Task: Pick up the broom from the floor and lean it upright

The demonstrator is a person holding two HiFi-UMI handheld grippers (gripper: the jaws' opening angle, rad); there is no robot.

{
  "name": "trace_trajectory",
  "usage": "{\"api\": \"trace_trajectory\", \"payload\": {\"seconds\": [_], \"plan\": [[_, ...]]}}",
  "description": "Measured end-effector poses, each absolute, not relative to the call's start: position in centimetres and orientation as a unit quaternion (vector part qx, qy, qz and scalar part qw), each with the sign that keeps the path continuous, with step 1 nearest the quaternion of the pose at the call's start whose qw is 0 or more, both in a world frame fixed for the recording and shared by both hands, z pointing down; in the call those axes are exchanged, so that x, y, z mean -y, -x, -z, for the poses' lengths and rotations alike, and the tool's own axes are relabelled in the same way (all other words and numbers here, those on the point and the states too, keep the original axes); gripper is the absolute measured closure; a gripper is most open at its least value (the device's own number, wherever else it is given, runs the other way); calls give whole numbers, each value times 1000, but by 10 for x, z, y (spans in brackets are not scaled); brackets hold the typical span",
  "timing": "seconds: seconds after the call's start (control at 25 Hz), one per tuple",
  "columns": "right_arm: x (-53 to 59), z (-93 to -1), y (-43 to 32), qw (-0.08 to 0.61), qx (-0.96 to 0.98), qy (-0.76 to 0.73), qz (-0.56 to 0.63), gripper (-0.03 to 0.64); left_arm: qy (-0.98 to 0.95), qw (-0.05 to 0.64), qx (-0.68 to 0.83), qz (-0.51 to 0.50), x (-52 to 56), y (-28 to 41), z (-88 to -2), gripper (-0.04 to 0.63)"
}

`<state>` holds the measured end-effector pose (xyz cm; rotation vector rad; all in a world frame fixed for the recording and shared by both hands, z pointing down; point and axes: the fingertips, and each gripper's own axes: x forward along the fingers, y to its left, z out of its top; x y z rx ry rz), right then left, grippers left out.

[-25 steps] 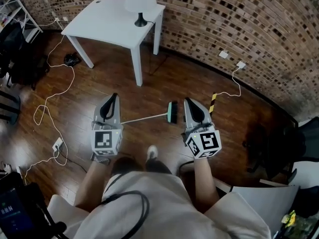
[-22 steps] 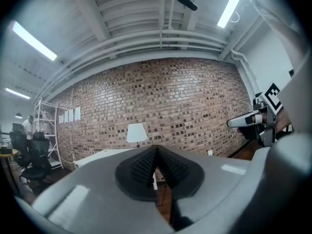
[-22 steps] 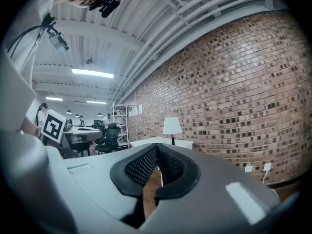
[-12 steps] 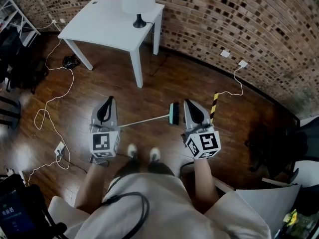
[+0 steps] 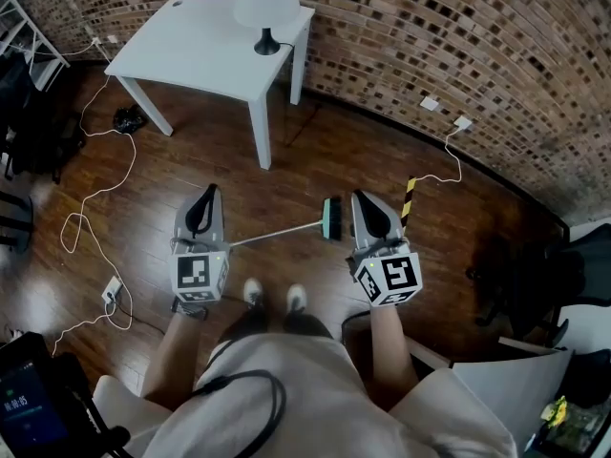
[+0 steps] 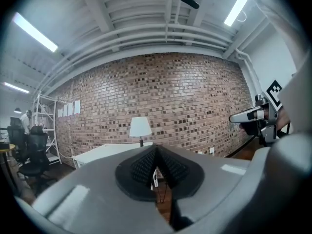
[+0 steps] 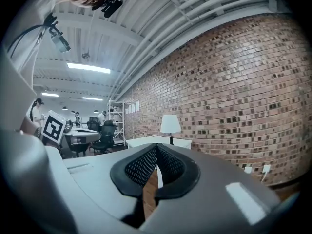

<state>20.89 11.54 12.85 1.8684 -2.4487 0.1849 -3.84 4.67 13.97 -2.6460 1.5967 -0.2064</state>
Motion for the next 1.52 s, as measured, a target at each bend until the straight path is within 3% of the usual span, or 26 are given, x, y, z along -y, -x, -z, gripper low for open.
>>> {"api": "trace_trajectory", "payload": {"seconds": [0.76,1.12,1.52], "plan": [[-45,-199,-128,115,860,-494,-59,603,827,-15,-550,115,-1,97,-219,594],[4,-350,-37,195,901,-380,-74,603,769,-81,-617,147,17,186,-360,594],[11,-555,50,311,925,-206,-69,578,742,-160,-627,177,11,237,-528,594]]}}
